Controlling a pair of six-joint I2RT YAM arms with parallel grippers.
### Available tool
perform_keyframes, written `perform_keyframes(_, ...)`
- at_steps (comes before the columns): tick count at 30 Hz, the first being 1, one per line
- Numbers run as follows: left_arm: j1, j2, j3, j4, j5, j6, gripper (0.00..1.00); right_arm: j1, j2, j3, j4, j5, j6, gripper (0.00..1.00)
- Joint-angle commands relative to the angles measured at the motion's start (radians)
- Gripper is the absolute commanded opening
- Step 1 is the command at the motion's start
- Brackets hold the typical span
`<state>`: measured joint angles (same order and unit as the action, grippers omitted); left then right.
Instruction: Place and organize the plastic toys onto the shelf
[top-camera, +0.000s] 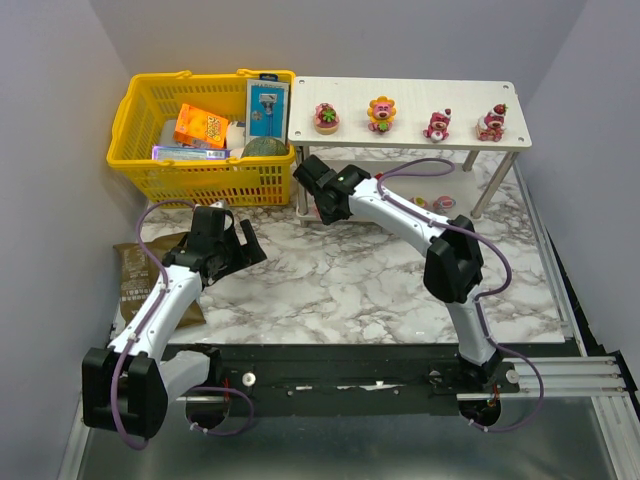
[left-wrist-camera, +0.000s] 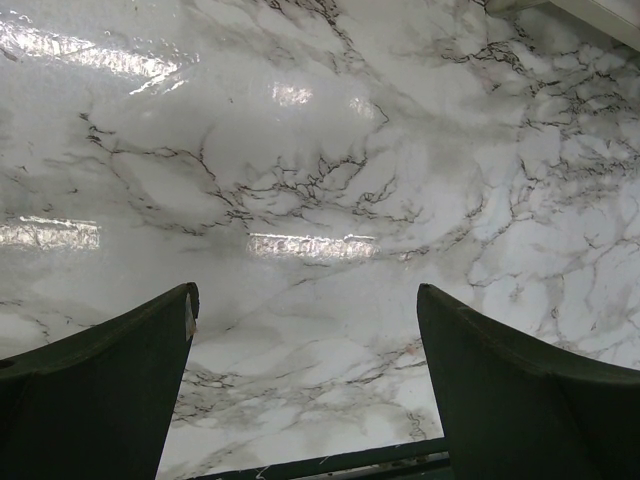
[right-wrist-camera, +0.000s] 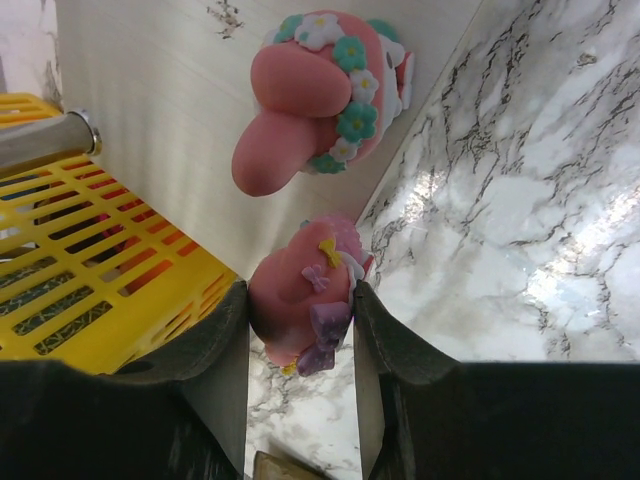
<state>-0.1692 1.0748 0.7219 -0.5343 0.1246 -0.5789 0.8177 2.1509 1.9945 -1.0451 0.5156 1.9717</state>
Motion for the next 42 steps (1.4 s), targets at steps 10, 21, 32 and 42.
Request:
perform_keyframes(10,0.007,0.011,-0.001,-0.015,-0.005,0.014,0.99,-0.008,0.052,0.029,0.013,0.080,0.257,0.01)
perform_keyframes(21,0.007,0.008,0.001,-0.015,-0.006,0.014,0.99,-0.008,0.050,-0.003,0.068,0.106,0.256,0.07)
perform_keyframes(32,0.007,0.005,-0.003,-0.016,-0.010,0.014,0.99,-0.009,0.047,-0.036,0.095,0.100,0.260,0.30)
perform_keyframes(42,0.007,0.004,-0.001,-0.018,-0.011,0.014,0.99,-0.011,0.041,-0.051,0.114,0.101,0.246,0.39)
